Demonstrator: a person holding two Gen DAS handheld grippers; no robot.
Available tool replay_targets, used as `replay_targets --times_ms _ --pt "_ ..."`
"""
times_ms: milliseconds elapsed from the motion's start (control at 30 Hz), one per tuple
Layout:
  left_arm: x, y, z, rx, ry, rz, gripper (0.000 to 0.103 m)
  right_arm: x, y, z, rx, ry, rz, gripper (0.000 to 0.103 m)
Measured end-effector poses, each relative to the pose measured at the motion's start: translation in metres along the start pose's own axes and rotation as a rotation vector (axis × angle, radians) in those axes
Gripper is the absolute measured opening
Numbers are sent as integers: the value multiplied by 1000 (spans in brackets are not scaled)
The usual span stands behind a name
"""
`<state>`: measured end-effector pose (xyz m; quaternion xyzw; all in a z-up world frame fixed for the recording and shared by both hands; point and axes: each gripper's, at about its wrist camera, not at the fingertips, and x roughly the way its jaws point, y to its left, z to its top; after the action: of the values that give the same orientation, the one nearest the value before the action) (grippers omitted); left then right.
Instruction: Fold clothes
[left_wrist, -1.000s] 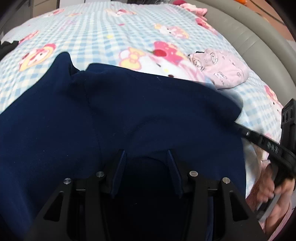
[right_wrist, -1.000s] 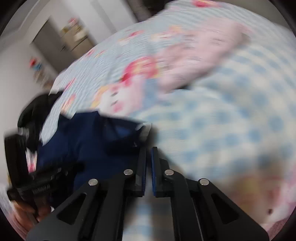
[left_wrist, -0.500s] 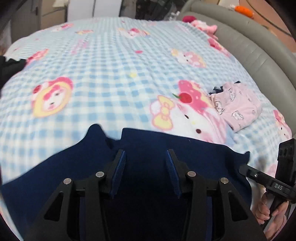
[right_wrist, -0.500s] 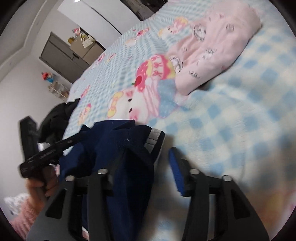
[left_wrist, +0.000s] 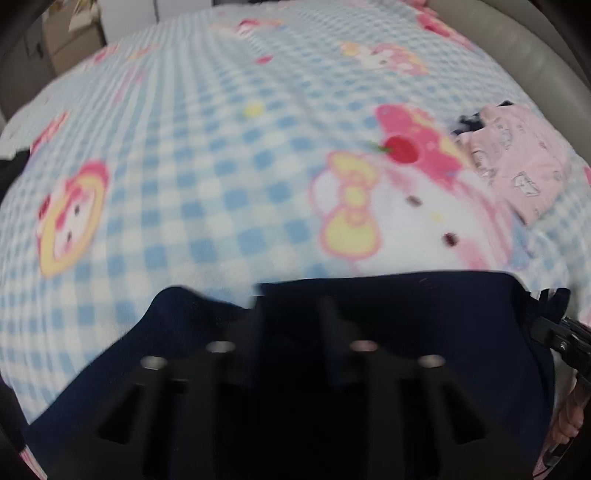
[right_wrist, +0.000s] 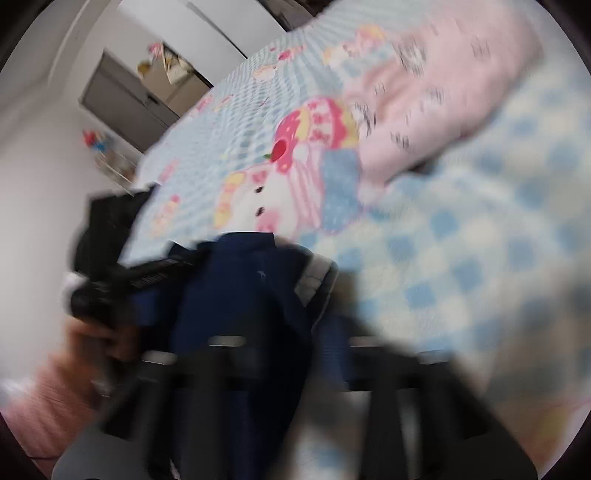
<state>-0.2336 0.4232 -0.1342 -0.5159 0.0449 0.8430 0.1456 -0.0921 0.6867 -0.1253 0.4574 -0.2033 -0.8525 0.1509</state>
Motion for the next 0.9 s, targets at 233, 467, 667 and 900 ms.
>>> replay_targets --times_ms 233,467,667,900 --pt "-6 1 22 -21 -67 -32 13 -41 -5 2 -21 -185 -50 7" --pt "29 4 21 -11 18 -8 28 -24 -66 3 239 -81 -85 28" --pt "-47 -4 2 -2 -163 -52 47 -74 -44 4 117 -296 -295 32" --pt "-63 -43 -58 116 -115 -184 47 -56 16 -17 -112 -182 -104 32"
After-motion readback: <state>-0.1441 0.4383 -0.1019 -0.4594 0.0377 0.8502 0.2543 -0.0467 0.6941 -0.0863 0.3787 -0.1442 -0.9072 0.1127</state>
